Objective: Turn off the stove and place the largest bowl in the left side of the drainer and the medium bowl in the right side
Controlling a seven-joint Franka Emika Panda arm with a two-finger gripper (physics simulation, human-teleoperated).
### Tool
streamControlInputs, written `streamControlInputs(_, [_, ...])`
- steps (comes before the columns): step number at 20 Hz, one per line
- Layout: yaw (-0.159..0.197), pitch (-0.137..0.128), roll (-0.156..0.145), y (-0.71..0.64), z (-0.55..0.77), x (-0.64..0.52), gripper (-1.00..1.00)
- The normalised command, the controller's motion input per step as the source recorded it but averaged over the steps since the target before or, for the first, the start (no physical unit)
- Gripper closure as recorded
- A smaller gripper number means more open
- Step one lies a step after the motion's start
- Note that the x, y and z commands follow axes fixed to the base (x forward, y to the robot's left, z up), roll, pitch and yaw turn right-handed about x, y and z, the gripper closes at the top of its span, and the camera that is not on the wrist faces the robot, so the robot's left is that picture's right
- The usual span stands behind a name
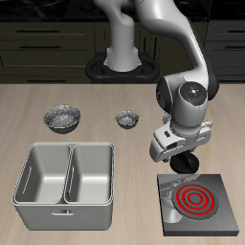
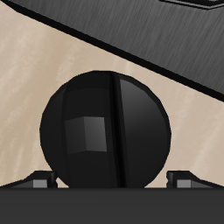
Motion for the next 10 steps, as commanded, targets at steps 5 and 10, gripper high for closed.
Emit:
streamControlInputs(5, [-0.029,0.022,0.014,-0.05,0.01,-0.06,1.00])
streamControlInputs(10, [-0.038,-0.002,0.027,-0.01,0.11,-0.07,1.00])
